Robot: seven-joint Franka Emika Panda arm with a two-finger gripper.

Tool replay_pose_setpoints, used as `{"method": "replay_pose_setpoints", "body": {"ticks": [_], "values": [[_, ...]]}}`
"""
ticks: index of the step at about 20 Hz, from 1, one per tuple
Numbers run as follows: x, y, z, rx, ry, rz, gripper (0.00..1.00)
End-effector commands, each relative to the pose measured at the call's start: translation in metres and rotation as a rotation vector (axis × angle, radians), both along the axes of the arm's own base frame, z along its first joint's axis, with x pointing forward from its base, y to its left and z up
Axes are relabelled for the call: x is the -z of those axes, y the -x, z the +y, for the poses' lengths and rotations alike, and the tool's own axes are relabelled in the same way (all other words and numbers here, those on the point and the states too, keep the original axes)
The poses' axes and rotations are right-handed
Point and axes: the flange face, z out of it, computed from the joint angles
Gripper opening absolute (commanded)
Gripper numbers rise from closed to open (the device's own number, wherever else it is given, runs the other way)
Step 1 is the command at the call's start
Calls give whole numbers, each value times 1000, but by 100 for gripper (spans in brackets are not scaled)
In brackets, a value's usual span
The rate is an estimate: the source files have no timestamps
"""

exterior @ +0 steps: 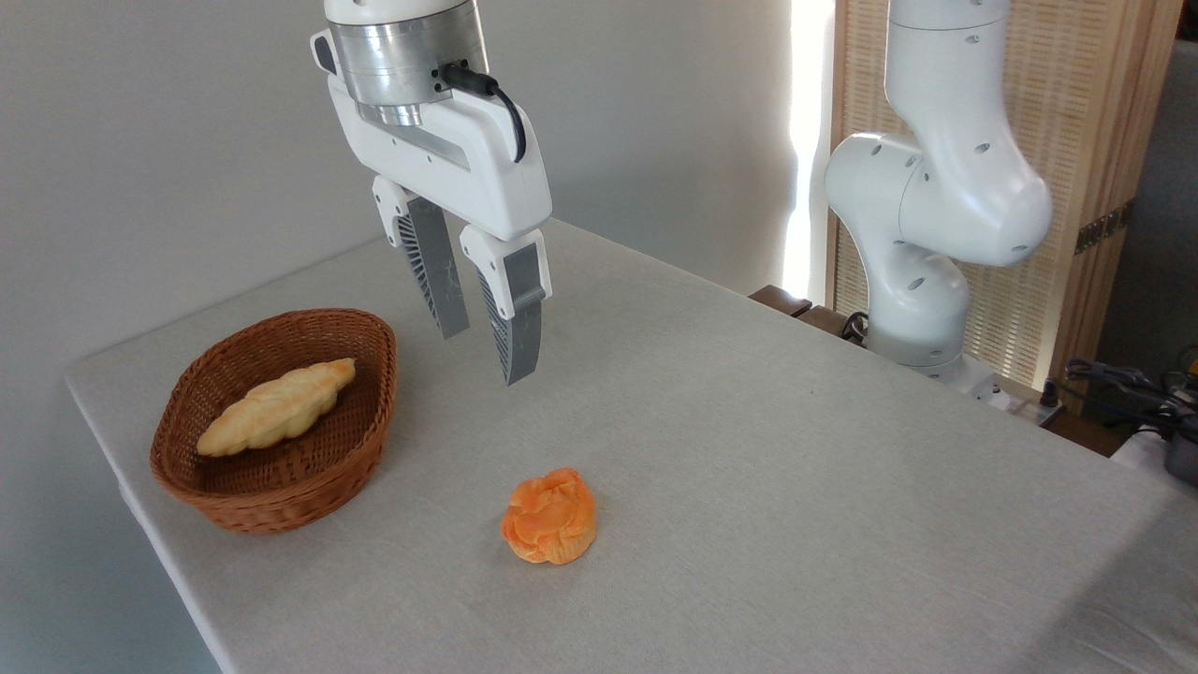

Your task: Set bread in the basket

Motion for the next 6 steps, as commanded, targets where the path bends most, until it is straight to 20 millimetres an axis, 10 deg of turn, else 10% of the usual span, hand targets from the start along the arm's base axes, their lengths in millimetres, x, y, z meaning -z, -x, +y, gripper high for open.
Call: {"method": "replay_pose_setpoints", "body": {"ticks": [1, 6], "values": [[-3, -4, 1, 14, -38, -4, 100], [-3, -3, 3, 16, -36, -6, 100]]}}
